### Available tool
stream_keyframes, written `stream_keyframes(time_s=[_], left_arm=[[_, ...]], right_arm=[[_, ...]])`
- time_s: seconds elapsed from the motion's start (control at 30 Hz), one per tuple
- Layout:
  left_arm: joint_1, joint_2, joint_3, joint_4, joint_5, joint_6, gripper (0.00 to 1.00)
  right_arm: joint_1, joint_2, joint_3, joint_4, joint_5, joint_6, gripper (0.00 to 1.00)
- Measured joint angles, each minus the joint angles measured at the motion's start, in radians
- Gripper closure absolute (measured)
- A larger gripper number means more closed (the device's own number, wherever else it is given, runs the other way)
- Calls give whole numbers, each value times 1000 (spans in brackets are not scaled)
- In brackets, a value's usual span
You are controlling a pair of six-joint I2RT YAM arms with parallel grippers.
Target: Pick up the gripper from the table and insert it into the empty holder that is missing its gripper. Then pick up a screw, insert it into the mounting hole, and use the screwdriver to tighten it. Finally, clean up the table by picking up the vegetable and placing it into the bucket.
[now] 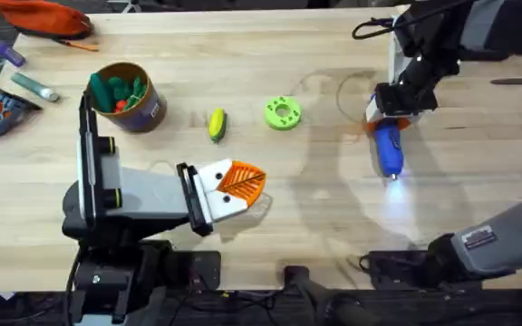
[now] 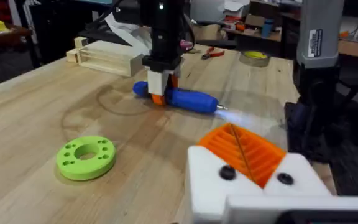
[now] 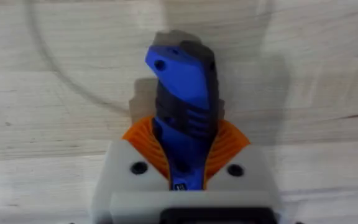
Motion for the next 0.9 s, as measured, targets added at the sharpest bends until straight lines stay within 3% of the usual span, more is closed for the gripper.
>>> stream_keyframes(time_s=[0.9], left_arm=[[0, 0, 0, 0, 0, 0, 988]], right_arm=[[0, -4, 11, 19, 0, -4, 816]])
